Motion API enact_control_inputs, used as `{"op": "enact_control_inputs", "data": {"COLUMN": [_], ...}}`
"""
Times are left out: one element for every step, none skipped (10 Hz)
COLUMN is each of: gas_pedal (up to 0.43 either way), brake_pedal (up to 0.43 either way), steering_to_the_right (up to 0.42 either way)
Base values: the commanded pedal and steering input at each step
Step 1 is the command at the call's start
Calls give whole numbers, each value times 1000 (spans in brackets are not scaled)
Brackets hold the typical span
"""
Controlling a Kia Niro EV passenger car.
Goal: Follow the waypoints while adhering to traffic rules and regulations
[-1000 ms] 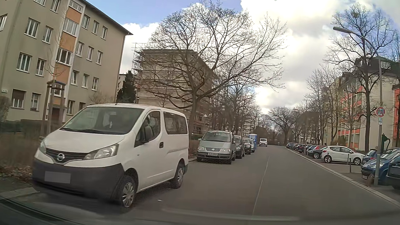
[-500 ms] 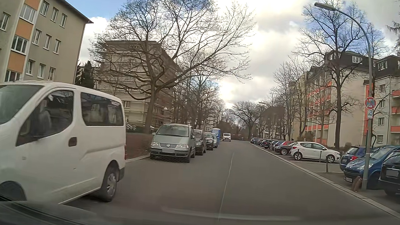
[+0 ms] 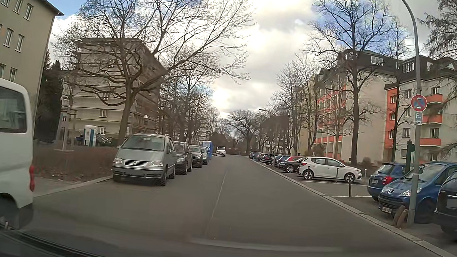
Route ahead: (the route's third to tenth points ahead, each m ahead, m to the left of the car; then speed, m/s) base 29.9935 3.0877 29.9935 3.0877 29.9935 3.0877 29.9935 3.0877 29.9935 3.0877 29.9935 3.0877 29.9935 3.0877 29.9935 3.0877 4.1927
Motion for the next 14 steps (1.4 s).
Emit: {"op": "enact_control_inputs", "data": {"gas_pedal": [0,0,0,0,0,28,130,150,157,169,169,169,177,177], "brake_pedal": [55,55,55,49,37,37,37,37,30,37,37,37,37,37], "steering_to_the_right": [165,148,134,124,118,107,93,80,61,41,19,-4,-26,-46]}}
